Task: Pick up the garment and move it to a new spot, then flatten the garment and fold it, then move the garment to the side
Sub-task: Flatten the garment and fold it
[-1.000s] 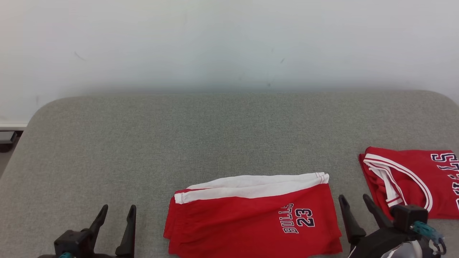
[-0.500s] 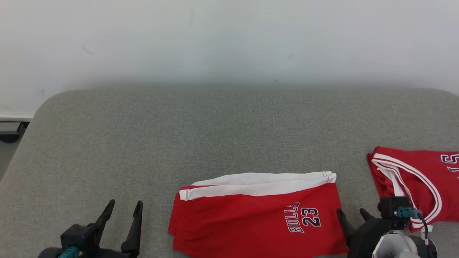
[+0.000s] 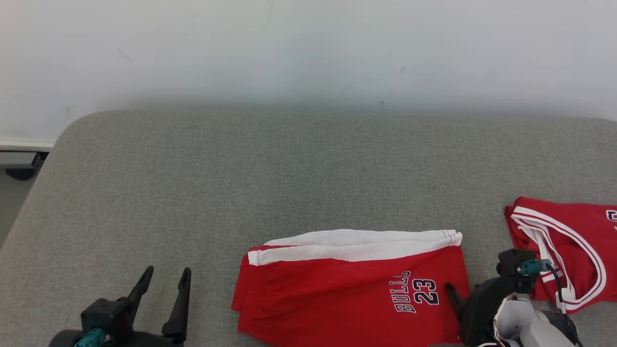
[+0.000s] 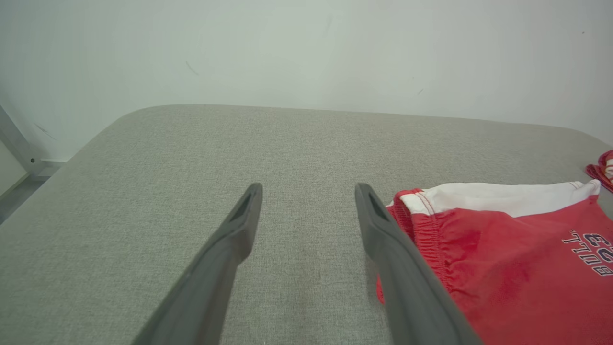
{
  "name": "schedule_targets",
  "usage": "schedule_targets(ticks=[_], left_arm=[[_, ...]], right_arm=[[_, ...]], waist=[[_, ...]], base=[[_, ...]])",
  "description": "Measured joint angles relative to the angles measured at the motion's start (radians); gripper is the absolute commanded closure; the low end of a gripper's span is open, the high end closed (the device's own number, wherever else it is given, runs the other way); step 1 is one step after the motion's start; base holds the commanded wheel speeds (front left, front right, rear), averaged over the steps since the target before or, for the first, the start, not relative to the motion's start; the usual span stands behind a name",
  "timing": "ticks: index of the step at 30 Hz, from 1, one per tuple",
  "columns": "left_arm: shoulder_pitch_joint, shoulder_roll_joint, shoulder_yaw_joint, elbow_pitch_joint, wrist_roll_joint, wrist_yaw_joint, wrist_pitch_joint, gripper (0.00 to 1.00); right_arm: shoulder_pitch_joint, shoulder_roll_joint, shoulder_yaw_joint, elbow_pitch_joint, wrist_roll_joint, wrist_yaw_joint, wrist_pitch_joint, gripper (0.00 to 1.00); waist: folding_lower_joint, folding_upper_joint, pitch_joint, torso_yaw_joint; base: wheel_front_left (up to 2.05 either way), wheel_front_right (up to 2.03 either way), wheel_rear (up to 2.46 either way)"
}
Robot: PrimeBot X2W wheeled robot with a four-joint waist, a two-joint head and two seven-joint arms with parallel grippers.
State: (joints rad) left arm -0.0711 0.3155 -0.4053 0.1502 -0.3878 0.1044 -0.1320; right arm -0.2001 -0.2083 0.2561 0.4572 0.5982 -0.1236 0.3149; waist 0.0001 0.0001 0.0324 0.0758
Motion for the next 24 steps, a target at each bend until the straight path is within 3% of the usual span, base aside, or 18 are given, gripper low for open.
schedule_targets(ticks=[13, 14, 17, 21, 24], left_arm=[[-0.022, -0.004, -0.013, 0.012, 0.0, -0.017, 0.003, 0.0], [-0.022, -0.004, -0.013, 0.012, 0.0, -0.017, 0.003, 0.0], [-0.023, -0.005, -0.015, 0.019, 0.0, -0.017, 0.006, 0.0], [-0.023, -0.006, -0.014, 0.024, -0.001, -0.017, 0.005, 0.0], [-0.023, -0.007, -0.014, 0.026, -0.001, -0.017, 0.005, 0.0]], right_arm=[[-0.058, 0.01, -0.034, 0.058, 0.012, -0.001, 0.099, 0.04], [-0.058, 0.01, -0.034, 0.058, 0.012, -0.001, 0.099, 0.21], [-0.069, 0.027, -0.037, 0.063, 0.024, -0.003, 0.118, 0.51], [-0.078, 0.048, -0.032, 0.066, 0.029, -0.005, 0.142, 0.65], [-0.08, 0.048, -0.034, 0.071, 0.03, -0.005, 0.15, 0.82]], waist=[[0.0, 0.0, 0.018, 0.025], [0.0, 0.0, 0.018, 0.025], [-0.0001, 0.0, 0.02, 0.031], [-0.0001, -0.0001, 0.02, 0.037], [-0.0001, -0.0001, 0.019, 0.039]], base=[[0.0, 0.0, 0.0], [0.0, 0.0, 0.0], [0.0, 0.0, 0.0], [0.0, 0.0, 0.0], [0.0, 0.0, 0.0]])
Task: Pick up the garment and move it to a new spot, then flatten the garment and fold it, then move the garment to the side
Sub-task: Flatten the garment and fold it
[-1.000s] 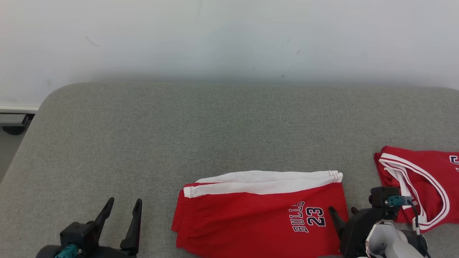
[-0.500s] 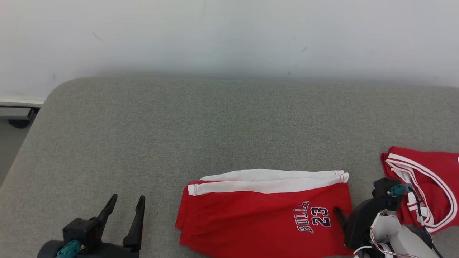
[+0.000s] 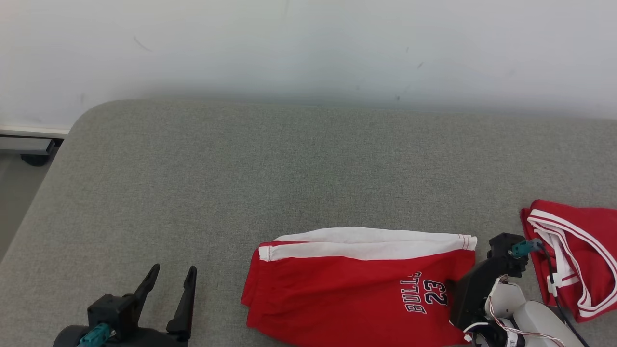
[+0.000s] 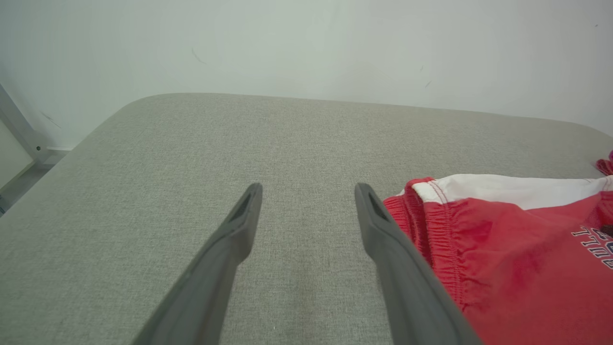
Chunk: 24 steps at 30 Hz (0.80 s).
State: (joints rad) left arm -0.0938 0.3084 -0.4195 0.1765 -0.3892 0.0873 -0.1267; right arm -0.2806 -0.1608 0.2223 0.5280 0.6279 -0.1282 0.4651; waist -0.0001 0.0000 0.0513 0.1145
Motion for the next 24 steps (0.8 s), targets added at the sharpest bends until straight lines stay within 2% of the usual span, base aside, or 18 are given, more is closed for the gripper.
schedule_targets(ticks=[1, 2, 9, 17, 24], left_arm=[[0.0, 0.0, 0.0, 0.001, 0.0, 0.0, 0.0, 0.0], [0.0, 0.0, 0.0, 0.002, 0.0, 0.0, 0.0, 0.0], [0.0, -0.001, 0.0, 0.008, -0.002, -0.001, -0.002, 0.0], [0.011, -0.001, 0.003, 0.015, -0.007, 0.0, -0.007, 0.0], [0.015, -0.01, -0.003, 0.015, -0.009, 0.0, -0.008, 0.0]], right_arm=[[0.0, 0.0, -0.002, 0.001, 0.0, 0.0, 0.002, 0.95], [0.0, 0.0, -0.004, 0.002, 0.0, 0.0, 0.002, 1.0], [0.01, -0.02, -0.026, -0.025, 0.003, 0.0, 0.003, 1.0], [0.093, -0.114, -0.06, -0.17, -0.015, 0.0, 0.001, 1.0], [0.171, -0.189, -0.175, -0.305, -0.071, 0.0, -0.014, 1.0]], waist=[[0.0, 0.0, 0.0, 0.0], [0.0, 0.0, -0.001, 0.001], [0.0, 0.0, -0.007, -0.004], [0.0, 0.0, -0.022, -0.023], [0.0, 0.0, -0.035, -0.045]], base=[[0.0, 0.0, 0.0], [0.0, 0.0, 0.0], [0.0, 0.0, 0.0], [0.0, 0.0, 0.0], [0.0, 0.0, 0.0]])
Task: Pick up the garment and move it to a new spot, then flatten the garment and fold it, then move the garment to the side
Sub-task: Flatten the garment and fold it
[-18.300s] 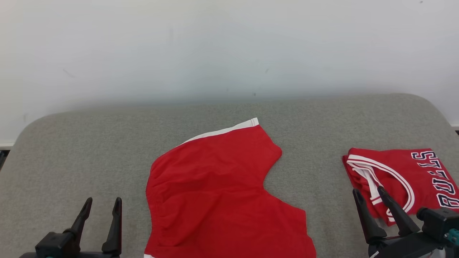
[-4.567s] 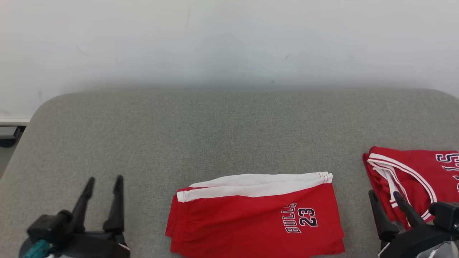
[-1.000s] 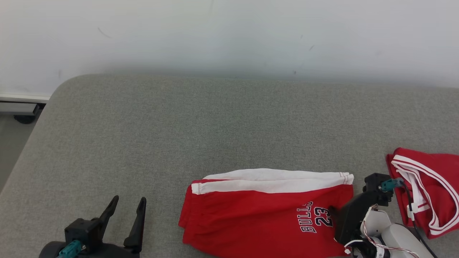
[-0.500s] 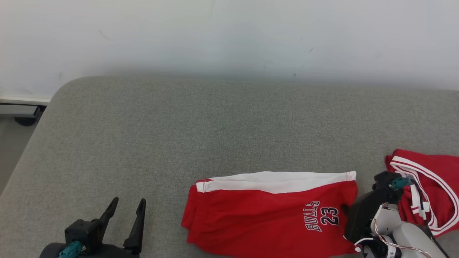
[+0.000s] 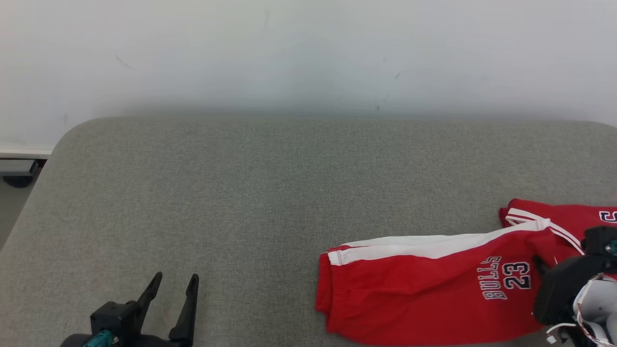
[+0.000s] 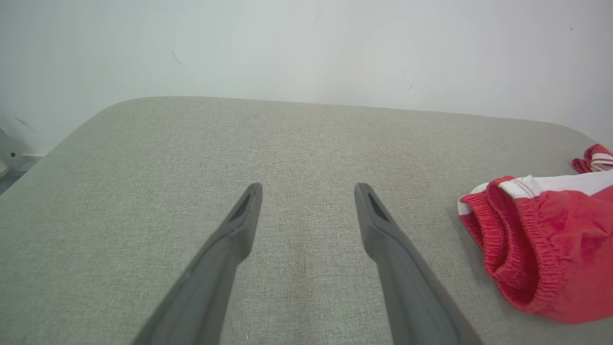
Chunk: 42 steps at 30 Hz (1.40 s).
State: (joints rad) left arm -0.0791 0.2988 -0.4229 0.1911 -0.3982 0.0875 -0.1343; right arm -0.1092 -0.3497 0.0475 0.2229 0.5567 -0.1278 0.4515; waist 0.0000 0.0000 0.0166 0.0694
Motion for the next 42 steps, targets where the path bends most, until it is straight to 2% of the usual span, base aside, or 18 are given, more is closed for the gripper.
schedule_targets(ticks=[4, 7, 11, 15, 26, 37, 42], left_arm=[[0.014, -0.001, -0.003, 0.0, 0.0, 0.0, 0.0, 0.0], [0.014, -0.001, -0.004, -0.002, 0.0, 0.0, 0.0, 0.0], [0.013, -0.002, -0.008, -0.003, 0.0, 0.0, 0.0, 0.0], [0.011, -0.008, -0.014, -0.004, 0.0, -0.001, 0.001, 0.0], [-0.028, -0.022, -0.032, 0.0, 0.0, -0.017, 0.005, 0.0], [-0.028, -0.016, -0.021, 0.006, 0.0, -0.016, 0.005, 0.0], [-0.028, -0.017, -0.021, 0.006, 0.0, -0.016, 0.004, 0.0]], right_arm=[[0.014, -0.018, -0.07, -0.065, -0.049, 0.0, 0.002, 1.0], [0.018, -0.02, -0.065, -0.127, -0.076, 0.0, 0.026, 1.0], [0.006, -0.006, 0.021, -0.189, -0.099, 0.0, 0.082, 1.0], [-0.052, 0.038, 0.135, -0.221, -0.103, 0.003, 0.142, 1.0], [-0.118, 0.106, 0.284, -0.209, -0.122, 0.034, 0.268, 1.0], [-0.176, 0.17, 0.35, -0.131, -0.122, 0.049, 0.34, 1.0], [-0.178, 0.178, 0.359, -0.106, -0.121, 0.05, 0.351, 1.0]], waist=[[0.0, 0.0001, -0.003, -0.007], [0.0, 0.0001, -0.004, -0.01], [0.0, 0.0001, -0.001, -0.011], [0.0, 0.0, 0.005, -0.008], [0.0, 0.0001, 0.021, 0.036], [0.0, 0.0, 0.031, 0.06], [0.0001, 0.0, 0.036, 0.062]], base=[[0.0, 0.0, 0.0], [0.0, 0.0, 0.0], [0.0, 0.0, 0.0], [0.0, 0.0, 0.0], [0.0, 0.0, 0.0], [0.0, 0.0, 0.0], [0.0, 0.0, 0.0]])
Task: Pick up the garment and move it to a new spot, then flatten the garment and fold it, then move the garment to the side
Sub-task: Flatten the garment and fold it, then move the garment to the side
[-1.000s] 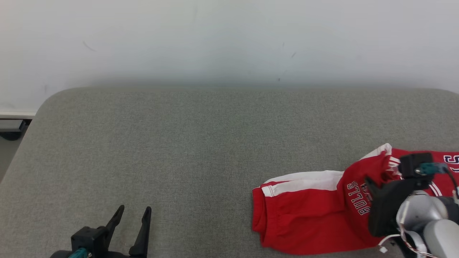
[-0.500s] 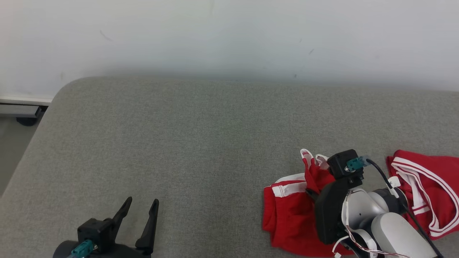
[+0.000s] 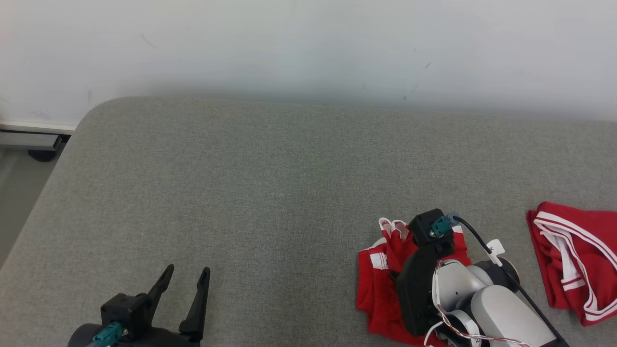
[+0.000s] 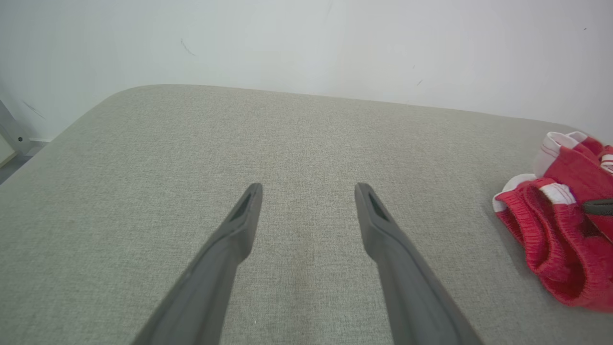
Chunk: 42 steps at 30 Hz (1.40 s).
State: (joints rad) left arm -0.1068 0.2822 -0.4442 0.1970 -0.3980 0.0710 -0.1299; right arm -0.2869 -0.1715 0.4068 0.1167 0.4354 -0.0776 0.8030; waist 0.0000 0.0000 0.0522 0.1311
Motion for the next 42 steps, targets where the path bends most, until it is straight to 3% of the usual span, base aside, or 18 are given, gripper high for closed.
schedule_targets(ticks=[1, 2, 4, 5, 6, 15, 21, 27, 42], left_arm=[[0.0, 0.0, 0.0, 0.0, 0.0, 0.0, 0.0, 0.0], [0.0, 0.0, 0.0, 0.0, 0.0, 0.0, -0.003, 0.0], [0.0, 0.0, 0.0, 0.001, 0.0, 0.0, -0.003, 0.0], [0.0, 0.0, 0.0, 0.001, 0.0, 0.0, -0.003, 0.0], [0.0, 0.0, 0.0, 0.001, 0.0, 0.0, -0.003, 0.0], [0.0, 0.0, 0.001, 0.006, 0.0, 0.0, -0.004, 0.0], [0.0, 0.0, 0.002, 0.007, 0.0, 0.001, -0.004, 0.0], [0.004, 0.006, 0.011, 0.001, -0.003, 0.008, -0.012, 0.0], [-0.023, 0.007, -0.012, -0.015, 0.003, -0.001, -0.003, 0.0]], right_arm=[[-0.003, 0.001, 0.0, 0.004, 0.001, 0.0, 0.006, 1.0], [-0.006, 0.003, -0.001, 0.007, 0.003, 0.0, 0.007, 0.92], [-0.014, 0.006, -0.001, 0.008, 0.004, 0.007, 0.007, 0.65], [-0.015, 0.01, -0.002, 0.007, 0.006, 0.009, 0.004, 0.44], [-0.017, 0.017, -0.008, 0.006, 0.01, 0.008, -0.005, 0.0], [-0.055, 0.051, -0.055, -0.046, 0.05, 0.013, -0.077, 0.0], [0.0, -0.089, -0.17, -0.069, -0.002, -0.019, -0.104, 0.0], [0.094, -0.134, -0.219, -0.012, -0.005, -0.021, -0.127, 0.0], [0.092, -0.096, -0.243, 0.121, 0.055, 0.008, -0.224, 0.0]], waist=[[0.0, 0.0, 0.001, 0.0], [0.0, 0.0, 0.001, 0.0], [0.0, 0.0, 0.003, -0.001], [0.0, 0.0, 0.003, -0.001], [0.0, 0.0, 0.004, -0.002], [0.0, 0.0, 0.004, -0.008], [0.0, 0.0, 0.0, -0.014], [0.0, 0.0, 0.002, -0.028], [0.0, 0.0, 0.041, -0.029]], base=[[0.0, 0.0, 0.0], [0.0, 0.0, 0.0], [0.0, 0.0, 0.0], [0.0, 0.0, 0.0], [0.0, 0.0, 0.0], [0.0, 0.0, 0.0], [0.0, 0.0, 0.0], [0.0, 0.0, 0.0], [0.0, 0.0, 0.0]])
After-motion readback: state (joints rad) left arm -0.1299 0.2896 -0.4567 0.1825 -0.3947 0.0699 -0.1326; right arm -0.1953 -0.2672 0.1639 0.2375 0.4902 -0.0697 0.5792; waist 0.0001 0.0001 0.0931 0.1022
